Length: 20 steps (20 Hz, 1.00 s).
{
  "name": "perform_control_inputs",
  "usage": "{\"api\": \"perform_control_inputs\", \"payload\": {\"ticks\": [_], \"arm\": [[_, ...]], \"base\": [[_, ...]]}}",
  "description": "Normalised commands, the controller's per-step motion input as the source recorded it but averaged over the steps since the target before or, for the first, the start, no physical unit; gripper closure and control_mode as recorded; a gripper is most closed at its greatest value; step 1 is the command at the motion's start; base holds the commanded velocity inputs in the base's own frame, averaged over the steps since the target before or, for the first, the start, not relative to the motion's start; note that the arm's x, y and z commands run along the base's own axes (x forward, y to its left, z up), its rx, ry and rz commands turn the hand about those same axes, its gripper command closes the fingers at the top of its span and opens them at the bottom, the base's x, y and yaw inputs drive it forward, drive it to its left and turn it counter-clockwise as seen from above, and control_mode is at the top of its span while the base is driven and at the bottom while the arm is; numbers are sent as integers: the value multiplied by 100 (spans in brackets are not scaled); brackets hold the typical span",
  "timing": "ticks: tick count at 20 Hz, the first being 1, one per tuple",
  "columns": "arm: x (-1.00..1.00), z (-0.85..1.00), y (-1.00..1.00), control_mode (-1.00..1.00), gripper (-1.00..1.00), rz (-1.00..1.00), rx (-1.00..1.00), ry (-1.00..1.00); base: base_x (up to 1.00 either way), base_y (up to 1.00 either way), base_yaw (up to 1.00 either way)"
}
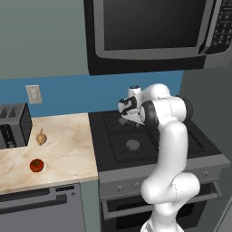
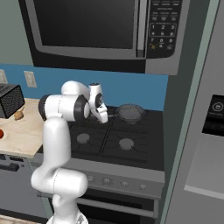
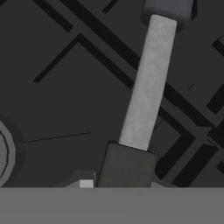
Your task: Place the pan on the rear right burner on the stove. Then place the tomato and the onion in the pan and turn on the rear right burner.
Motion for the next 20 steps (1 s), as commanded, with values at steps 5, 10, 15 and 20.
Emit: {"api": "perform_control_inputs", "payload": {"ticks": [5, 10, 15, 20], "arm": [[0, -12, -28, -100, -100, 0, 1, 6], [0, 0, -26, -100, -100, 0, 0, 1], [0, 0, -15, -100, -100, 0, 0, 0], [-3, 4, -1, -100, -100, 0, 2, 0]], "base": [[0, 0, 0], [0, 0, 0], [0, 0, 0], [0, 0, 0]]}}
